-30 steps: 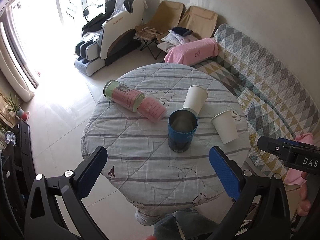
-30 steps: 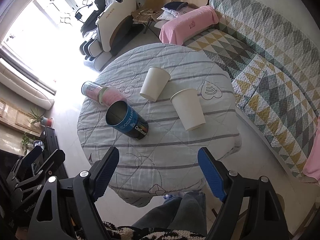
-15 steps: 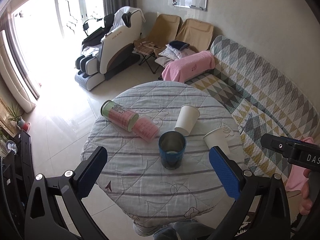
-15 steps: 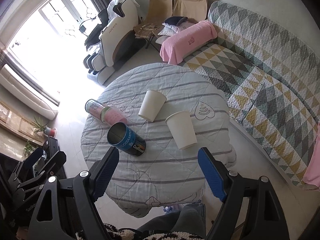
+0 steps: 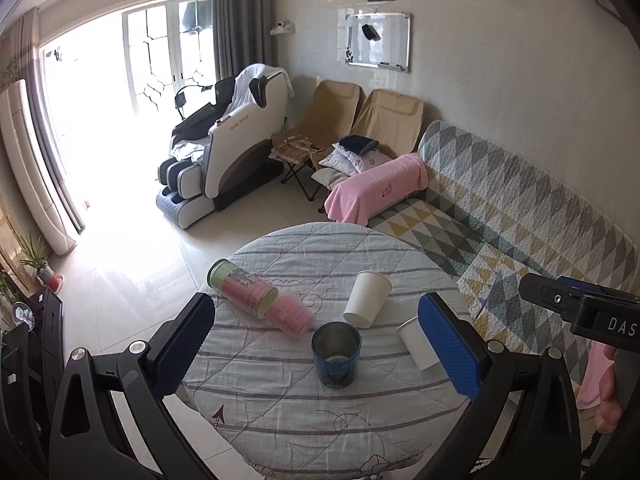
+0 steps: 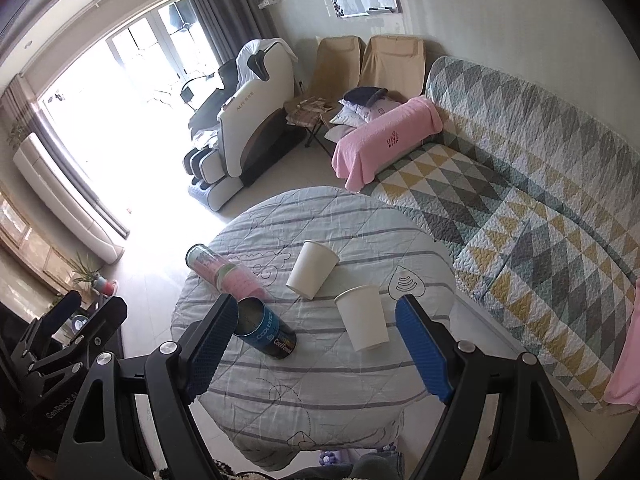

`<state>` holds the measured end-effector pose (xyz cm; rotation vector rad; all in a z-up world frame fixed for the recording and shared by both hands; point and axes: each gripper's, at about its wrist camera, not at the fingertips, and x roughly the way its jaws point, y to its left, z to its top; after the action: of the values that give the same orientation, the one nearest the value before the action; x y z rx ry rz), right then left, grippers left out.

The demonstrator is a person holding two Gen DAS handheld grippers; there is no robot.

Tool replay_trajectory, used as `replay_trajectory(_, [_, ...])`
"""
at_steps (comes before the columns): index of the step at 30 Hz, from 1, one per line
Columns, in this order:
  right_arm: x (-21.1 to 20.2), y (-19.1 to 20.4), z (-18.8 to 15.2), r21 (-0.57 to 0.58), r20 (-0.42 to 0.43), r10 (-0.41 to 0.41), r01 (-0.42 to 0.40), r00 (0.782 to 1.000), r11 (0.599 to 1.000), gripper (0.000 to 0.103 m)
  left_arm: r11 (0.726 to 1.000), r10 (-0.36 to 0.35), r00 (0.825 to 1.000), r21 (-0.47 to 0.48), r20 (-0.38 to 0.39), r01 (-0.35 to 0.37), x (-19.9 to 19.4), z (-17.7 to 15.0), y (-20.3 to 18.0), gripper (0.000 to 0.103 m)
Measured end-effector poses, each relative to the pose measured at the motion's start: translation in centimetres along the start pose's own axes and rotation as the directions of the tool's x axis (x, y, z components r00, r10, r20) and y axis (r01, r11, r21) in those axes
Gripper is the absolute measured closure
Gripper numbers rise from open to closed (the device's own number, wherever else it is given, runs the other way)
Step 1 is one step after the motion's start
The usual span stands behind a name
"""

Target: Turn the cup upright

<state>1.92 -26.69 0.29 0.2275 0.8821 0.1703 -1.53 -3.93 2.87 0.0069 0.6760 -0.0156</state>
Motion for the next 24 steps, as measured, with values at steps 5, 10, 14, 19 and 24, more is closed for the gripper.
replay_trajectory(5, [-0.23,-0.06,0.00,-0.005,0.029,0.013,-0.013,1.000,1.000,0.021,1.000,0.009,0.999,0.011,0.037,-0.009,-0.48,-0.11,-0.27,0.000])
replay_trajectory(10, [-0.21,0.02,-0.15,-0.010,0.041,0.027,-0.027,0.999,1.000,0.021,1.000,0.009,0.999,0.016,0.048,-0.010,-0.57,-0.28,-0.35,0.000])
replay_trajectory(14, [-0.26,-0.07,-0.34,-0.002,0.038,0.028,-0.028,0.999,1.000,0.021,1.000,0.000,0.999,0.017,0.050,-0.001,-0.60,-0.32,-0.51,0.000])
replay_trajectory(19, [-0.12,-0.17,-0.52,0.003,0.030,0.022,-0.022,0.999,1.000,0.021,1.000,-0.010,0.999,0.020,0.045,0.009,-0.41,-0.39,-0.57,0.000])
replay_trajectory(24, [0.08,-0.27,-0.49,0.004,0.017,0.019,-0.019,1.000,1.000,0.020,1.000,-0.012,0.999,0.019,0.042,0.011,-0.32,-0.40,-0.49,0.000])
